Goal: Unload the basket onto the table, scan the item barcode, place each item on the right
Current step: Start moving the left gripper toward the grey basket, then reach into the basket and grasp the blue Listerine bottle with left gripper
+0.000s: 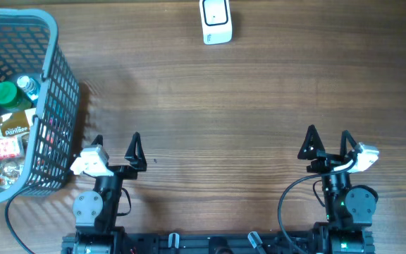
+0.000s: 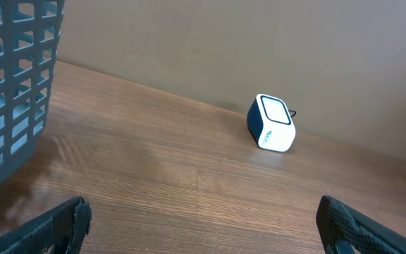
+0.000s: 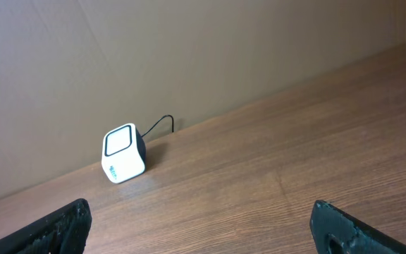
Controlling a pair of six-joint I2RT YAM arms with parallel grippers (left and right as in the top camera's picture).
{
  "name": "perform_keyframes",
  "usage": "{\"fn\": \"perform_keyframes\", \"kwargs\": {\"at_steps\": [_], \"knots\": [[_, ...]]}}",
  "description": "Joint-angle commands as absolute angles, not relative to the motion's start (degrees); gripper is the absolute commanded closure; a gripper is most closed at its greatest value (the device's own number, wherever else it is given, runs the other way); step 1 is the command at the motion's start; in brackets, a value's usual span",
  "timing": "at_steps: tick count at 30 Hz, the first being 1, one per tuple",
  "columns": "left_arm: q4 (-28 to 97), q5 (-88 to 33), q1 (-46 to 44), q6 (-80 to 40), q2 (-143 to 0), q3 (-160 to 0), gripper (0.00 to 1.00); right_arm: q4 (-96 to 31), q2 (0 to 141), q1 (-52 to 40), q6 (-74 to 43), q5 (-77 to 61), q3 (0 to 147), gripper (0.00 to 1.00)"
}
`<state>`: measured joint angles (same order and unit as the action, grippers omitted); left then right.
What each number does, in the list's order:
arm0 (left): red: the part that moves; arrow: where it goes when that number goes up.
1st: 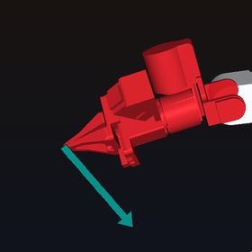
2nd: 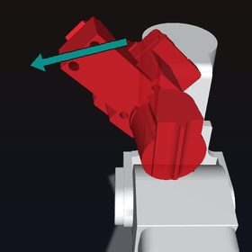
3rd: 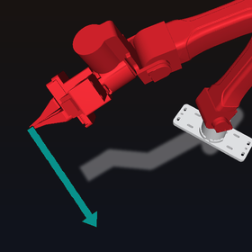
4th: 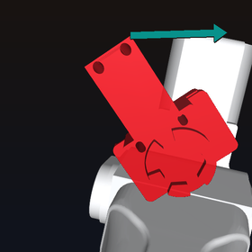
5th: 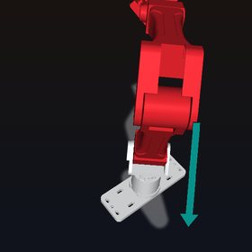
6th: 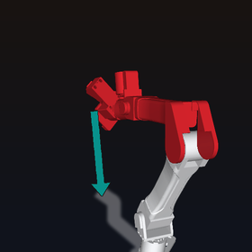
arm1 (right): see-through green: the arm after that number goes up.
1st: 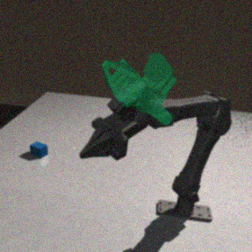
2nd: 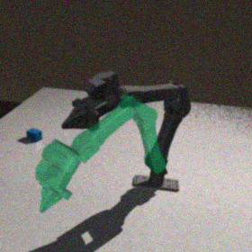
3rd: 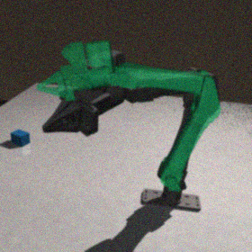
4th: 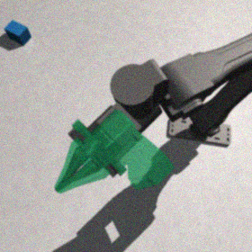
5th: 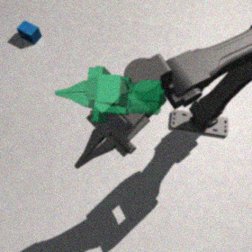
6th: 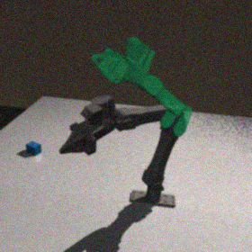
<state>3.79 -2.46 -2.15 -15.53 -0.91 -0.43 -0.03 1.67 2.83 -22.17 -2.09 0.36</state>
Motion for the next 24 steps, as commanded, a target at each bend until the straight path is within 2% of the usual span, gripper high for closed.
{"fn": "perform_keyframes", "kwargs": {"at_steps": [1, 5, 14, 20, 24], "knots": [[4.12, -4.34, -2.31, -14.52, -1.08, -0.34, 0.0, 0.1, 2.04, 3.07, -21.19, -2.44, 0.3, 0.0], [4.16, -3.7, -2.31, -14.5, -1.34, -0.34, 0.0, 0.1, 2.04, 3.07, -21.17, -2.46, 0.3, 0.0], [5.78, -11.35, -2.37, -16.71, -1.96, -4.78, 0.0, 0.08, 2.04, 3.07, -21.17, -2.46, 0.3, 0.0], [17.61, -14.98, -2.37, -13.87, -13.72, -26.26, 0.0, 0.08, 2.04, 3.07, -21.17, -2.46, 0.3, 0.0], [31.75, -15.57, -2.35, -13.69, -29.43, -47.64, 0.0, 0.1, 2.04, 3.07, -21.17, -2.46, 0.3, 0.0]]}}
